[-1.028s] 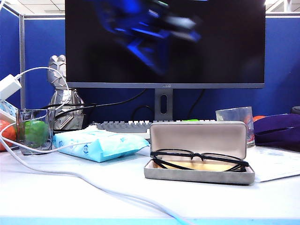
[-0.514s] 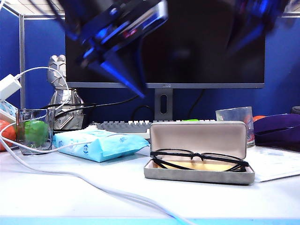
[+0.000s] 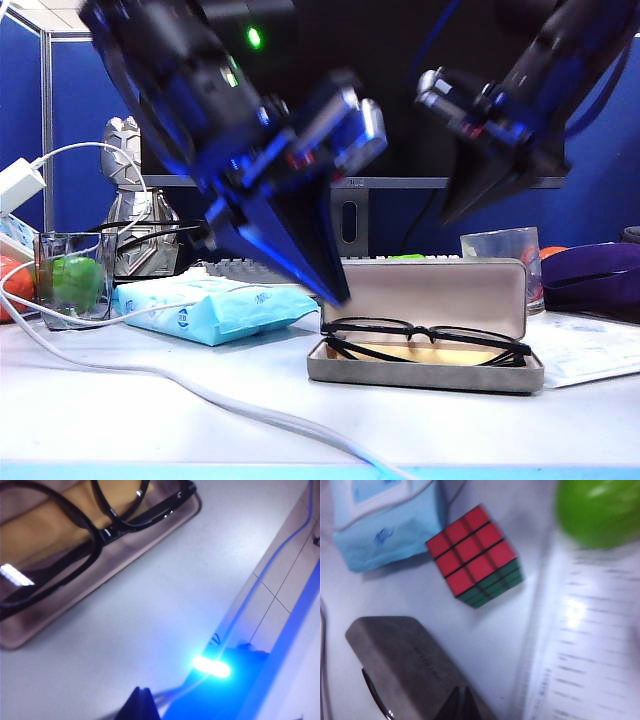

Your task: Pick up the glasses, fold the temples of the glasses, place the glasses into the glasses case, and finally close the glasses case.

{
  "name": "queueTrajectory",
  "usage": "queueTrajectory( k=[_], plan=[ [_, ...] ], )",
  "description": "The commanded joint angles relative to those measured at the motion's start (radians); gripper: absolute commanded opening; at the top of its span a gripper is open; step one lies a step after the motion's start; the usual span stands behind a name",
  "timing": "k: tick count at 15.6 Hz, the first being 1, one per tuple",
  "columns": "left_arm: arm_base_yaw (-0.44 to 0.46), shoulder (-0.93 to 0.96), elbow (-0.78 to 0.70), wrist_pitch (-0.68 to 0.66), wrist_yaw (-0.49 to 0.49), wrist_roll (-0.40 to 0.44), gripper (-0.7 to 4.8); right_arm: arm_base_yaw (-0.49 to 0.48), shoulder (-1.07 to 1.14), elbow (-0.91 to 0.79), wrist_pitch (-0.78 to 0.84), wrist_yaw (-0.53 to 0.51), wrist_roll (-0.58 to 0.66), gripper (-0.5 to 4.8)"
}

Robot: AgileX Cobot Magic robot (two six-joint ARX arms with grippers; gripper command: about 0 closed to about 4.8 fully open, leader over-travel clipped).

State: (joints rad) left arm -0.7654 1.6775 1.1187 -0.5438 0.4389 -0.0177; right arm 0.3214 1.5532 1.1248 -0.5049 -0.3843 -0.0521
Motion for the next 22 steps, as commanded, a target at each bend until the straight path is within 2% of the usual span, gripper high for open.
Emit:
queueTrajectory(
  k=[1,9,13,16,22],
  plan=[
    [-0.001,0.037,0.002,0.04,0.01,0.001,-0.07,0.0,0.041,0.003,0.011,-0.064,-0.005,-0.05],
    [-0.003,0.139,0.002,0.156,0.01,-0.071,-0.07,0.005,0.069,0.003,-0.013,-0.09,-0.035,-0.05],
    [-0.003,0.165,0.002,0.204,0.007,-0.074,-0.07,0.006,0.069,0.002,-0.056,-0.094,-0.062,-0.05],
    [-0.003,0.189,0.002,0.209,0.008,-0.091,-0.06,0.007,0.083,0.001,-0.079,-0.146,-0.084,-0.05],
    [-0.003,0.198,0.002,0.275,0.006,-0.114,-0.07,0.032,0.1,0.001,-0.12,-0.175,-0.135,-0.05]
  ],
)
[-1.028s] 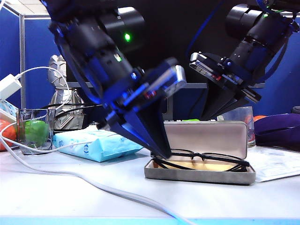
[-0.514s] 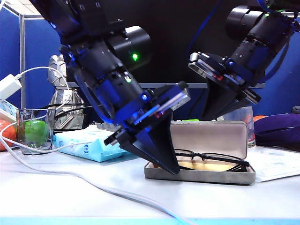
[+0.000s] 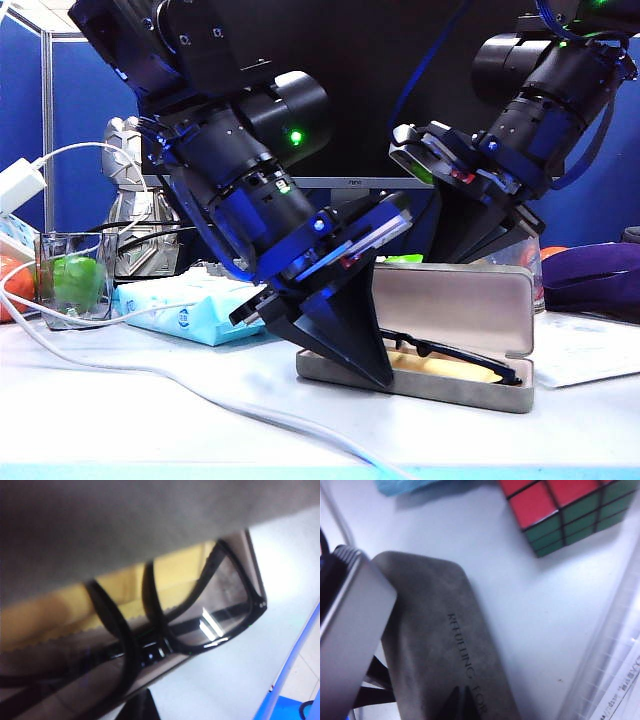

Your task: Pick up the glasses, fold the temples of the glasses, place the glasses into the glasses case, and finally close the glasses case.

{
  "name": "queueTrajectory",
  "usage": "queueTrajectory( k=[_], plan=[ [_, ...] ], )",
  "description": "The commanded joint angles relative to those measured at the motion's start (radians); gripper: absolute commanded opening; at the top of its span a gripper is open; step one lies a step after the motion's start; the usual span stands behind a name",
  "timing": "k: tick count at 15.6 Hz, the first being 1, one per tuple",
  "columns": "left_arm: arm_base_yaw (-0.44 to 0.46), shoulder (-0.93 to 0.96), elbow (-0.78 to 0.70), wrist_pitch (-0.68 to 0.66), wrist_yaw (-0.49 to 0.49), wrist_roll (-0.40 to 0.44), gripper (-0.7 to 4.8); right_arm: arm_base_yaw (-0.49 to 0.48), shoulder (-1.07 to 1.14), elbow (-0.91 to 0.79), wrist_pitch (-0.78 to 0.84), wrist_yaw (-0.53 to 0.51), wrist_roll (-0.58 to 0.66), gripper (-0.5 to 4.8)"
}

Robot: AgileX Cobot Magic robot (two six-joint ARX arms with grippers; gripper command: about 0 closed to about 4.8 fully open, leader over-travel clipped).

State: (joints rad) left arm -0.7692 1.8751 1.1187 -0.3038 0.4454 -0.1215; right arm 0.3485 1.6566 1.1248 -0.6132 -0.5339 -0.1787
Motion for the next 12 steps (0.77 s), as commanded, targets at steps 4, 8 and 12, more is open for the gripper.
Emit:
queueTrajectory(
  k=[4,8,12],
  plan=[
    [0.001,0.0,0.002,0.052,-0.023,-0.018,-0.07,0.01,-0.003,0.001,-0.039,-0.071,-0.012,-0.05],
    [0.001,0.0,0.002,0.082,-0.023,-0.051,-0.07,0.016,-0.003,0.001,-0.053,-0.099,-0.013,-0.05],
    [0.001,0.0,0.002,0.101,-0.023,-0.055,-0.07,0.016,-0.002,0.001,-0.073,-0.101,-0.017,-0.05]
  ],
)
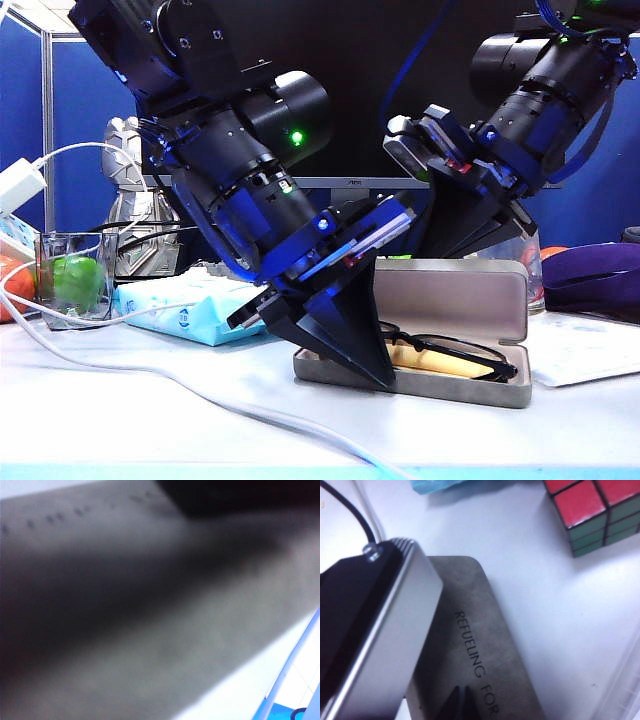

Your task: Pick up the glasses, fold the temples of the glasses, place the glasses into the glasses case, and finally close the glasses case.

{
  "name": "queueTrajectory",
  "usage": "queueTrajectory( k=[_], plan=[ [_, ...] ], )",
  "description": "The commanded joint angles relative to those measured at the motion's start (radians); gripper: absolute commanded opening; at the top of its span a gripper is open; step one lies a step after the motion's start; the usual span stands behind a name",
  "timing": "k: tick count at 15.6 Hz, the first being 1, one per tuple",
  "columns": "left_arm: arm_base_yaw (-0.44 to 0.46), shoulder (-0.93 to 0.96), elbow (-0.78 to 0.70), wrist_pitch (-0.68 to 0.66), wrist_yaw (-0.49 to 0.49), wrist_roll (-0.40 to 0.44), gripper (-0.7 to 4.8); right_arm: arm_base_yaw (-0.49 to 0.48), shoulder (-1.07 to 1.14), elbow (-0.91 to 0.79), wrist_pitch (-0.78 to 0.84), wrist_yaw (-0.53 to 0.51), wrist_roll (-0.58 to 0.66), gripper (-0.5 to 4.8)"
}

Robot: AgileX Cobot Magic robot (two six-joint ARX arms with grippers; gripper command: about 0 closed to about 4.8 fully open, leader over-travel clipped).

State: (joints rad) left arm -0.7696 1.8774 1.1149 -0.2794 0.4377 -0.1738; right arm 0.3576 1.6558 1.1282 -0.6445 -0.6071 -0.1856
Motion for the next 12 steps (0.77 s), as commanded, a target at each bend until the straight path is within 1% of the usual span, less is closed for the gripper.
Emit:
queueTrajectory(
  k=[1,4,9,10,12],
  plan=[
    [0.002,-0.002,0.005,0.083,-0.015,-0.01,-0.07,0.006,0.002,-0.002,-0.043,-0.028,-0.011,-0.05],
    [0.002,-0.002,0.005,0.097,-0.015,-0.025,-0.06,0.006,0.029,-0.005,-0.084,-0.028,-0.032,-0.05],
    [0.002,-0.002,0.005,0.104,-0.015,-0.028,-0.07,0.006,0.037,-0.013,-0.084,-0.028,-0.035,-0.05],
    [0.002,-0.002,0.005,0.102,-0.014,-0.043,-0.07,0.006,0.036,-0.013,-0.084,-0.028,-0.053,-0.05],
    [0.002,-0.003,0.005,0.093,-0.007,-0.045,-0.06,0.006,0.036,-0.013,-0.082,-0.027,-0.053,-0.05]
  ],
)
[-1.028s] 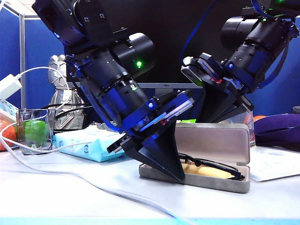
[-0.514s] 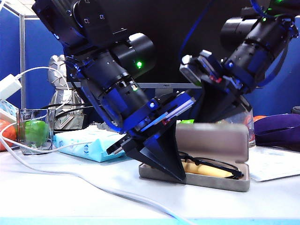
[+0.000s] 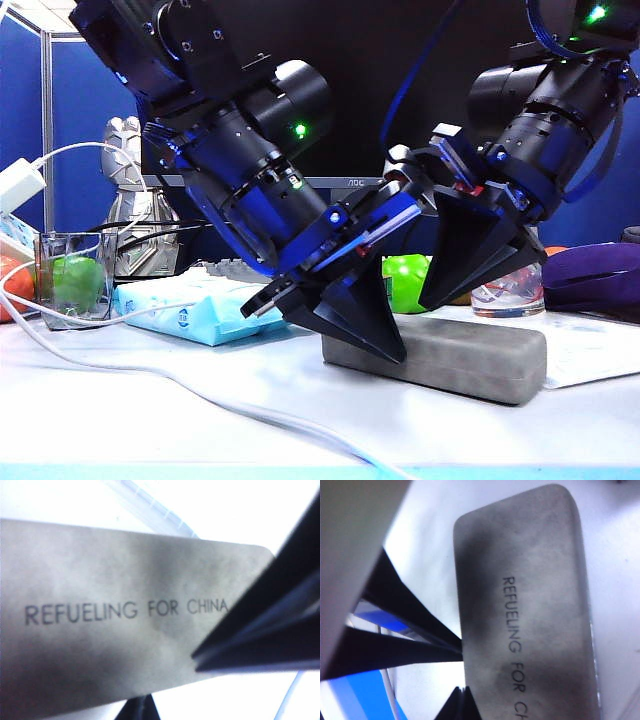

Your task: Pick up the glasses, fold the temples of the glasses, place the glasses into the glasses case, and finally close the glasses case.

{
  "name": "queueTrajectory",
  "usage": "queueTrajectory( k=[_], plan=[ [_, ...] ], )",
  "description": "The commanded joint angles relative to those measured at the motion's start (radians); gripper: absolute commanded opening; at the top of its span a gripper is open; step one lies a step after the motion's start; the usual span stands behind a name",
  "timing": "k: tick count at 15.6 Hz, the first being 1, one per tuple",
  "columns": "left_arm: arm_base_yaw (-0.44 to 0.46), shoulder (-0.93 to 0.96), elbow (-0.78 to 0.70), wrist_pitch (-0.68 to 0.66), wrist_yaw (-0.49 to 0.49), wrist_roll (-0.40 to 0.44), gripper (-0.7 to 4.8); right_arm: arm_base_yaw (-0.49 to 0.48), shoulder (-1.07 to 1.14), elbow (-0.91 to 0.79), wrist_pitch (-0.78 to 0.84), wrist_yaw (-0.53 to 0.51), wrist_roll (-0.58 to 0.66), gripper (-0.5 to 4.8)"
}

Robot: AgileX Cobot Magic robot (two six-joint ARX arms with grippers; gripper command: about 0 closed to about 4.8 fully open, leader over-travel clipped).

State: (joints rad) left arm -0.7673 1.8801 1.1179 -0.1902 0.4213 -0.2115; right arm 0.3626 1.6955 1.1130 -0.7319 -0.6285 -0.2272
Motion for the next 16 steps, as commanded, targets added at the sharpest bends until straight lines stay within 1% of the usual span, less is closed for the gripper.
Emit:
queueTrajectory(
  k=[1,7,9,11,12,13,14,15,16],
  plan=[
    [0.0,-0.008,0.003,-0.005,0.008,-0.01,-0.06,0.002,-0.006,0.003,0.005,-0.006,-0.011,-0.05],
    [0.003,-0.107,0.003,-0.047,0.002,-0.006,-0.06,0.002,-0.098,0.058,0.012,0.0,-0.009,-0.05],
    [0.003,-0.174,0.003,-0.05,-0.011,0.021,-0.06,0.002,-0.181,0.082,0.04,0.002,0.017,-0.05],
    [0.003,-0.269,0.003,-0.051,-0.079,0.076,-0.06,0.002,-0.303,0.084,0.106,0.009,0.065,-0.05],
    [0.003,-0.335,0.003,-0.05,-0.114,0.113,-0.06,0.002,-0.393,0.084,0.149,0.074,0.098,-0.05],
    [0.003,-0.386,0.003,-0.05,-0.148,0.136,-0.06,0.002,-0.445,0.084,0.164,0.113,0.102,-0.05],
    [0.003,-0.441,0.003,-0.05,-0.184,0.152,-0.06,0.002,-0.513,0.084,0.174,0.185,0.103,-0.05],
    [0.003,-0.519,0.003,-0.05,-0.256,0.204,-0.07,0.002,-0.586,0.083,0.176,0.256,0.103,-0.05],
    [0.003,-0.57,0.003,-0.051,-0.307,0.241,-0.06,0.002,-0.632,0.079,0.177,0.291,0.103,-0.05]
  ],
)
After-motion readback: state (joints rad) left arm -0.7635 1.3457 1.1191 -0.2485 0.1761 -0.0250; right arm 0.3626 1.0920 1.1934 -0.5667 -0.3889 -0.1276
